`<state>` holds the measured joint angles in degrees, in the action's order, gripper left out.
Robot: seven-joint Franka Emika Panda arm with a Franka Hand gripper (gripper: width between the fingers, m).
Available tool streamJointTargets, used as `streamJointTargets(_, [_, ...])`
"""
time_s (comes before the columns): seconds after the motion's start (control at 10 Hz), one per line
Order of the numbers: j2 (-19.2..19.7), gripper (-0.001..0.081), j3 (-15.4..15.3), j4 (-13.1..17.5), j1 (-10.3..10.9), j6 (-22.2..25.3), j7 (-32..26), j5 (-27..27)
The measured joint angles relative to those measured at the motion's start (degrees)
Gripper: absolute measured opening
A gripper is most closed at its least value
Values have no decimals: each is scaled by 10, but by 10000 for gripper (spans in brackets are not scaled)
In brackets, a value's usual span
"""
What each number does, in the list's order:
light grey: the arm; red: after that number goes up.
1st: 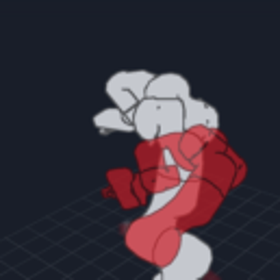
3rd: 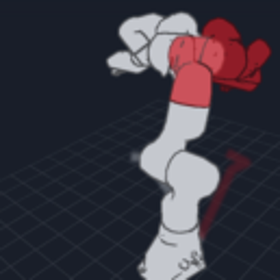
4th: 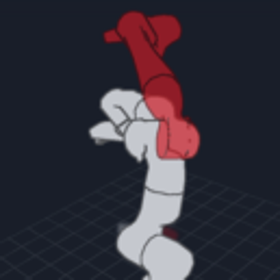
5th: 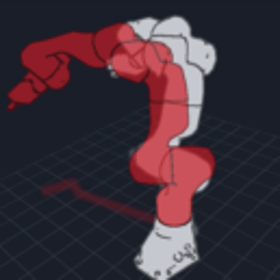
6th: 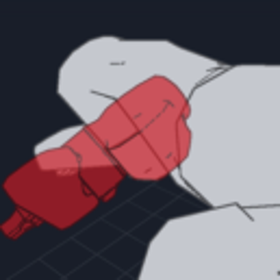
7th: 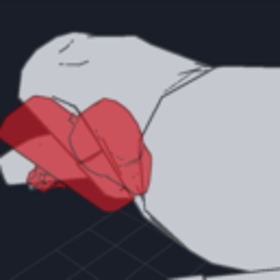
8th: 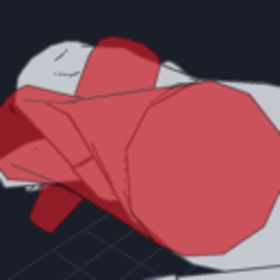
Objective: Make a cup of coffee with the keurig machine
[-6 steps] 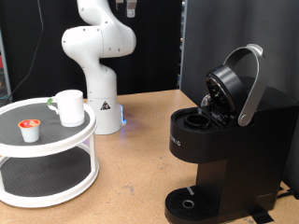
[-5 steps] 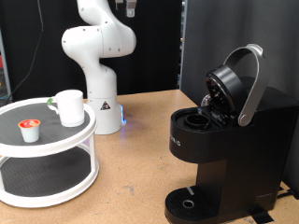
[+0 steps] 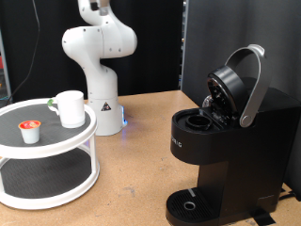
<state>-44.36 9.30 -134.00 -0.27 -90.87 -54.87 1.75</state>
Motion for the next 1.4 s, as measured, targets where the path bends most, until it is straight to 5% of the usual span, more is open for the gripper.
streamJointTargets(1.1, [27, 801, 77, -8, -22, 11, -129, 93])
streamJointTargets(1.4, [27, 801, 111, -10, -24, -37, -168, 104])
